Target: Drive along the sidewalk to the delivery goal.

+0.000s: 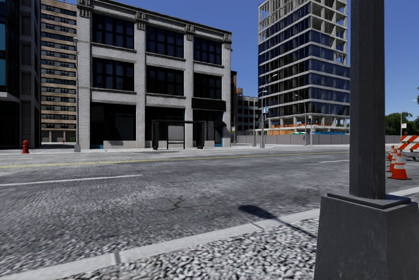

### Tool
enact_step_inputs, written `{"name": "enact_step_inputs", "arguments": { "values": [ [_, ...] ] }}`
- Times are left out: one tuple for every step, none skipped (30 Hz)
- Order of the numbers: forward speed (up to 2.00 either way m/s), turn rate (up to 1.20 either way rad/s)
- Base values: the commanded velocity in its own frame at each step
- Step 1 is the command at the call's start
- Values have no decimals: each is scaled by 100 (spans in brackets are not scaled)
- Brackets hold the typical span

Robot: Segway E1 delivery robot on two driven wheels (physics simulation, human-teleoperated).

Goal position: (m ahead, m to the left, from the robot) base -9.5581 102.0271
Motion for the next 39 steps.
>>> {"name": "enact_step_inputs", "arguments": {
  "values": [
    [0,0],
    [0,0],
    [0,0],
    [0,0],
    [0,0],
    [0,0],
    [0,0],
    [0,0],
    [0,0],
    [0,0],
    [0,0],
    [0,0],
    [0,0],
    [0,0],
    [0,0],
    [0,0],
    [0,0],
    [0,0],
    [0,0],
    [0,0],
    [0,0],
    [0,0],
    [0,0],
    [0,0],
    [0,0],
    [0,0],
    [0,0],
    [0,0],
    [0,0],
    [0,0],
    [-20,11],
    [-41,16],
    [-60,24],
    [-60,24],
    [-78,33],
    [-87,36],
    [-89,37],
    [-90,37],
    [-90,37]
  ]
}}
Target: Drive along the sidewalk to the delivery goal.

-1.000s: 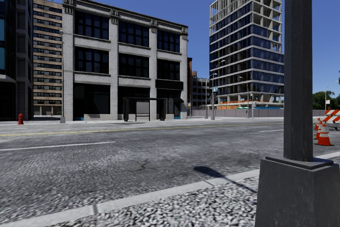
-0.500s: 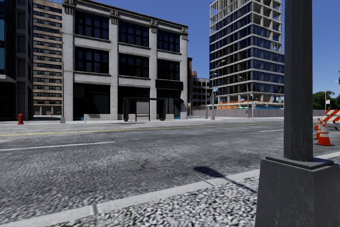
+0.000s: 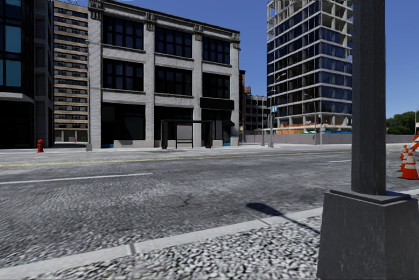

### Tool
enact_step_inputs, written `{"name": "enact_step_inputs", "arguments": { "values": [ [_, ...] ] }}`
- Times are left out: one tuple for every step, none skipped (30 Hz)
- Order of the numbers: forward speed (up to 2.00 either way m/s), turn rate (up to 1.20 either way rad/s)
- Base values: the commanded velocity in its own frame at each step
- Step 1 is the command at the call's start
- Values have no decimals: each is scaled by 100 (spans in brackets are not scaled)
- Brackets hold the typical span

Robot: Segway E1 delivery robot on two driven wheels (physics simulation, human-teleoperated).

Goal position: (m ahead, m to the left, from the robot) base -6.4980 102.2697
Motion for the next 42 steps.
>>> {"name": "enact_step_inputs", "arguments": {
  "values": [
    [-90,39],
    [-90,40],
    [-91,41],
    [-91,41],
    [-91,42],
    [-92,42],
    [-93,43],
    [-93,43],
    [-94,46],
    [-94,48],
    [-94,50],
    [-94,50],
    [-94,51],
    [-94,52],
    [-97,52],
    [-99,52],
    [-99,52],
    [-100,56],
    [-100,59],
    [-100,61],
    [-100,61],
    [-100,61],
    [-100,61],
    [-101,62],
    [-101,62],
    [-101,62],
    [-103,62],
    [-104,62],
    [-107,79],
    [-107,80],
    [-107,80],
    [-107,80],
    [-107,80],
    [-107,80],
    [-107,80],
    [-108,80],
    [-108,80],
    [-109,80],
    [-109,80],
    [-111,80],
    [-112,80],
    [-113,80]
  ]
}}
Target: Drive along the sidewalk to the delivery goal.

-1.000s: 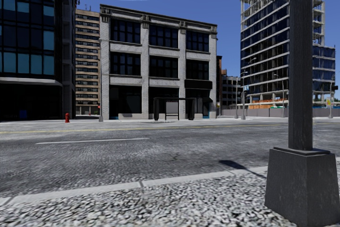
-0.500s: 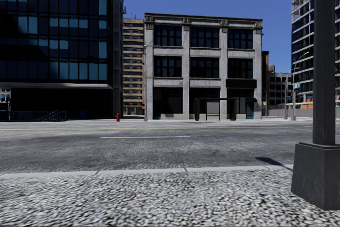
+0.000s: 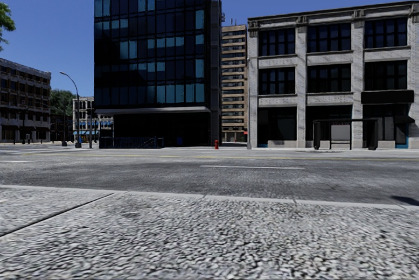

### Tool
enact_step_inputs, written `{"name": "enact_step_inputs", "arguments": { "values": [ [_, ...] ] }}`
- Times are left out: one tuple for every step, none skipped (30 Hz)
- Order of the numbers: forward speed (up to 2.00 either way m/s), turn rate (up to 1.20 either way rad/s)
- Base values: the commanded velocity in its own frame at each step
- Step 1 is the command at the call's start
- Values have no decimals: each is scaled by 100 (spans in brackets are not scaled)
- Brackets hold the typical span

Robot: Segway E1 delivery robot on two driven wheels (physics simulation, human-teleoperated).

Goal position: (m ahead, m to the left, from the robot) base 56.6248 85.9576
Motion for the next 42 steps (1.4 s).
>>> {"name": "enact_step_inputs", "arguments": {
  "values": [
    [-113,80],
    [-113,80],
    [-114,81],
    [-114,85],
    [-114,85],
    [-114,88],
    [-114,89],
    [-114,89],
    [-114,89],
    [-114,89],
    [-114,89],
    [-114,89],
    [-114,89],
    [-114,89],
    [-114,89],
    [-114,89],
    [-114,89],
    [-114,89],
    [-114,89],
    [-114,89],
    [-114,89],
    [-114,89],
    [-114,89],
    [-114,81],
    [0,0],
    [0,0],
    [0,0],
    [0,0],
    [0,0],
    [0,0],
    [0,0],
    [0,0],
    [0,0],
    [0,0],
    [0,0],
    [0,0],
    [0,0],
    [0,0],
    [0,0],
    [129,0],
    [200,0],
    [200,0]
  ]
}}
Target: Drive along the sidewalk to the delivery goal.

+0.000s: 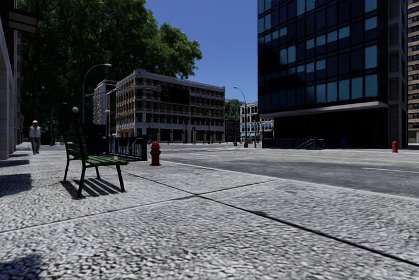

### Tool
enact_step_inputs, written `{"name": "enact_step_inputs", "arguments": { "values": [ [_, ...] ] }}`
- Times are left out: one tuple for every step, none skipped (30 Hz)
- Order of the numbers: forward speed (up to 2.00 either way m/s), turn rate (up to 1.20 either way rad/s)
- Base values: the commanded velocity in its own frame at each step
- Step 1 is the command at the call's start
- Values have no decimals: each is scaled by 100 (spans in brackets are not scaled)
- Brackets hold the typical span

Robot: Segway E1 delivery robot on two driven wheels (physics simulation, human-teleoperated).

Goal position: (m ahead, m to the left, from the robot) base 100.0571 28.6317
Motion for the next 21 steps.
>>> {"name": "enact_step_inputs", "arguments": {
  "values": [
    [200,0],
    [200,0],
    [200,0],
    [200,0],
    [200,0],
    [200,0],
    [200,0],
    [200,0],
    [200,0],
    [200,0],
    [200,0],
    [200,0],
    [200,0],
    [200,0],
    [200,0],
    [200,0],
    [200,0],
    [200,0],
    [200,0],
    [200,0],
    [200,0]
  ]
}}
